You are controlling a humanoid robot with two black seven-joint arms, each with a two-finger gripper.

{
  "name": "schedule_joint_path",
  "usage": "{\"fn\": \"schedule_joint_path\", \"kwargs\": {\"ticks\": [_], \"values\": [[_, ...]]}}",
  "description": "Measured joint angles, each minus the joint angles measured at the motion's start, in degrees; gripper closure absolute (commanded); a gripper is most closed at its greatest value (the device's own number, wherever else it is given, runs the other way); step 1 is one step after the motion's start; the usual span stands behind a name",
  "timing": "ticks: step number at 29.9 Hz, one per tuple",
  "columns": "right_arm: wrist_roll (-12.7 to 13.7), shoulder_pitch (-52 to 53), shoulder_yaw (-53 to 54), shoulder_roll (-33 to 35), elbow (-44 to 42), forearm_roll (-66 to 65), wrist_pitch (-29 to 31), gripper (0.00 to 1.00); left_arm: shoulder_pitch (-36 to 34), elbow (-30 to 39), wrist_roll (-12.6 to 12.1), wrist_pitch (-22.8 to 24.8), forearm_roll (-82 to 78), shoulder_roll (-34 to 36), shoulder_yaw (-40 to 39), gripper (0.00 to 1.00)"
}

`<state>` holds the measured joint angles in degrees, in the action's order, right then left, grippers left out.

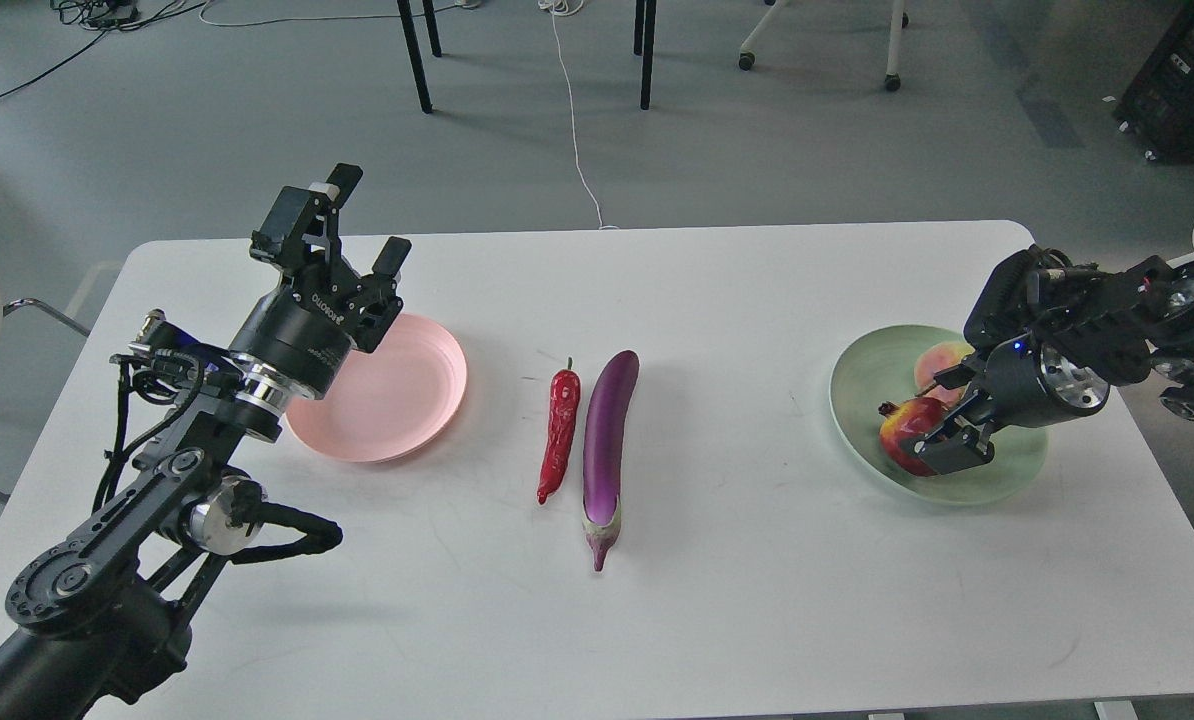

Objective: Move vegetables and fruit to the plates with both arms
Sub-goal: 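Raise the right gripper away from the plate and hold it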

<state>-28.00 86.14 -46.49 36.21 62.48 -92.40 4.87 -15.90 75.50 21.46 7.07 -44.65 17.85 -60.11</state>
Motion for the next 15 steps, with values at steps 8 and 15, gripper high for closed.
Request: {"fn": "schedule_joint_path", "kwargs": {"ticks": [8, 15], "values": [[0.01, 3.94, 12.01, 5.42, 4.99, 12.58, -0.22, 0.03, -0.60, 0.00, 0.04, 0.04, 0.00, 0.31, 0.00, 0.02], [0.02, -7.29, 27.21, 7.90, 4.71, 47.29, -0.56, 0.03, -1.01, 0.12, 0.05, 0.05, -0.69, 0.49, 1.19, 0.02]]}}
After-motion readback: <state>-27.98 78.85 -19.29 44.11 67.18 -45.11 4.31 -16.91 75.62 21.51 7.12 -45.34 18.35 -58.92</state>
